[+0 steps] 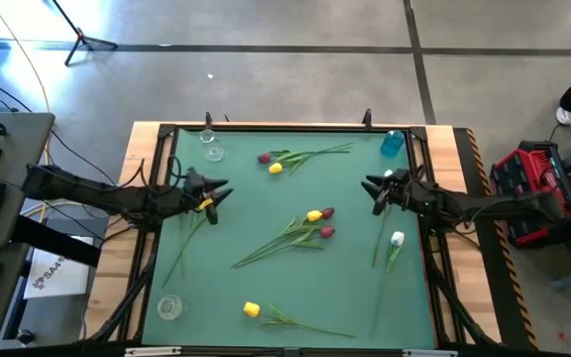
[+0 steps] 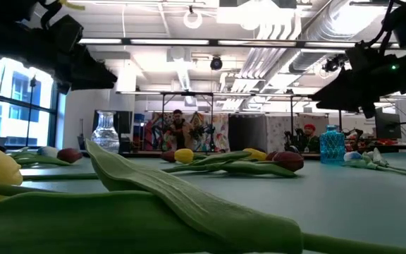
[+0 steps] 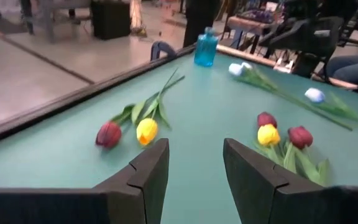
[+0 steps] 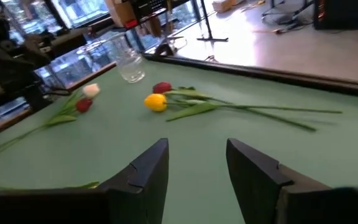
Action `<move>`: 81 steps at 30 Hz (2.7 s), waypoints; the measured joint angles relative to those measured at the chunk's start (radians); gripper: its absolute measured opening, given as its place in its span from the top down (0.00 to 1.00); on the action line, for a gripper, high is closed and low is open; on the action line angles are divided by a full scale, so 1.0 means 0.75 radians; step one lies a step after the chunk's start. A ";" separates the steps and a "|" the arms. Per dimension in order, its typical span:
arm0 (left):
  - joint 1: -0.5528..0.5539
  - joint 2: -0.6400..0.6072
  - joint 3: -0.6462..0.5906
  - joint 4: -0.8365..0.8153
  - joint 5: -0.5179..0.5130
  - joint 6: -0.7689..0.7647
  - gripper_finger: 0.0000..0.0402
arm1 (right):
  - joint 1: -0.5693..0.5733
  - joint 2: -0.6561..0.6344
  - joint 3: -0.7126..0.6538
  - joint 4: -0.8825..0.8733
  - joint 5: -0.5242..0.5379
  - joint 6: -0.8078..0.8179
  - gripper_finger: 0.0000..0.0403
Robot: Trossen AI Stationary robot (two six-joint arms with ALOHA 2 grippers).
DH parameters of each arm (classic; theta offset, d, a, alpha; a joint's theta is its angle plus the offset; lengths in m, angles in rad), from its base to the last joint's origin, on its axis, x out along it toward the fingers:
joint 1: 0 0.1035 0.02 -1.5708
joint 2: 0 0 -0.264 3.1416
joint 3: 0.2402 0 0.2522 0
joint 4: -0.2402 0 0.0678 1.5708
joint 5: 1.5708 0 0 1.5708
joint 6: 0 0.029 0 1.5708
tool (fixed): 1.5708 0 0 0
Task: Sort flowers into vase by color
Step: Put the top yellow tulip into the top transparent vase
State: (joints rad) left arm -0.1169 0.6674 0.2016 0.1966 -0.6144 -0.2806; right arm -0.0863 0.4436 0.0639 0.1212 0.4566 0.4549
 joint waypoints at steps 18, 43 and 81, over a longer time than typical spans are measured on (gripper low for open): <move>0.210 0.435 0.005 0.707 0.239 0.218 0.65 | -0.001 0.526 0.115 0.204 -0.170 0.116 0.63; 0.341 0.913 0.159 0.780 0.382 0.215 0.65 | -0.489 1.954 1.685 -0.871 -0.572 -1.005 0.63; 0.339 1.000 0.158 0.792 0.275 0.192 0.65 | -0.889 2.224 1.910 -1.095 -0.671 -1.302 0.85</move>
State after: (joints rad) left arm 0.1371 1.4174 0.3202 0.7906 -0.4080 -0.1368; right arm -0.7528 2.1116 1.4967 -0.6998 -0.0466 -0.5213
